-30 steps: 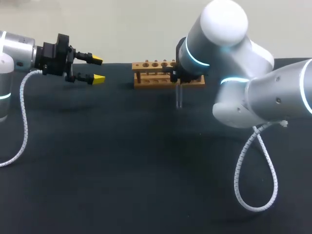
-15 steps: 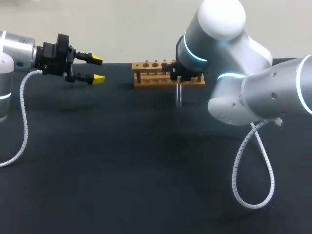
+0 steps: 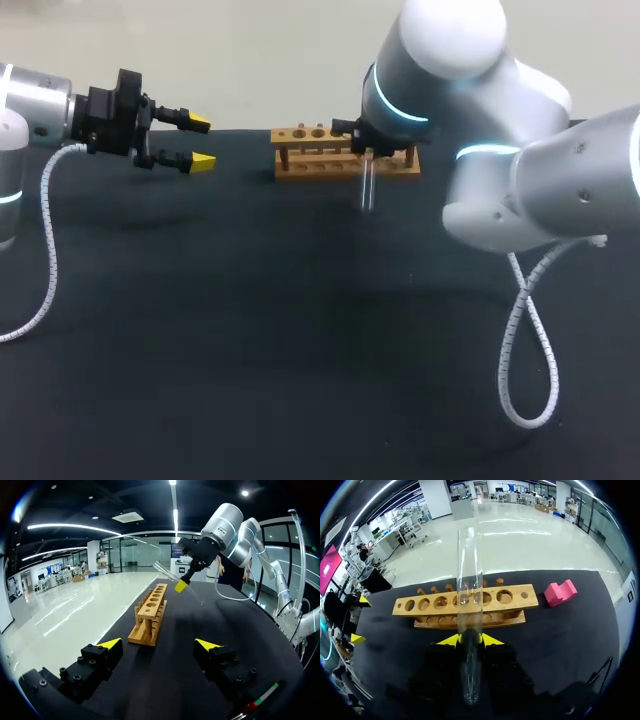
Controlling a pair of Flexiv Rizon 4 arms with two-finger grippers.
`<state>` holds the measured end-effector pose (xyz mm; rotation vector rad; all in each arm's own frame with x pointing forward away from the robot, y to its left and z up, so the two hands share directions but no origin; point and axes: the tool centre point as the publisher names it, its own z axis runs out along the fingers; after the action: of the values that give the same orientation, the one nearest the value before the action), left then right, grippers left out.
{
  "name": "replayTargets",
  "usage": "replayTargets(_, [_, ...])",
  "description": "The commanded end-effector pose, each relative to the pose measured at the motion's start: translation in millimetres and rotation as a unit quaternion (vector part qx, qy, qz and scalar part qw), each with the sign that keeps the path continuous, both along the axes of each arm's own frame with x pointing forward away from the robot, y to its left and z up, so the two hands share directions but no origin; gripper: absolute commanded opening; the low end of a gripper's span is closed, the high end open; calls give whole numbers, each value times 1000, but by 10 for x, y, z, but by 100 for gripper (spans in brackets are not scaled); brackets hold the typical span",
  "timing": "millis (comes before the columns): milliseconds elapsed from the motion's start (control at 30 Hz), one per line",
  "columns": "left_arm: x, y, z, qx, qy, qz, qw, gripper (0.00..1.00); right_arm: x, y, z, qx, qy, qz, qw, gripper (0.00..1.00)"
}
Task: Grasp the test tube, adjust it, and insert it.
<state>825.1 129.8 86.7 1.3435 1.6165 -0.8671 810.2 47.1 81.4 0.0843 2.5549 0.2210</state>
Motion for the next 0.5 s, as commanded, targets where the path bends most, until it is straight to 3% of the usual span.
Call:
replayTargets(33, [-10, 0, -10, -1, -2, 1, 1000, 100, -174, -85, 145, -2, -22, -7, 1000, 0])
replayTargets(500, [-10, 0, -10, -1, -2, 1, 1000, 100, -456, -200, 519, -8, -59, -24, 998, 0])
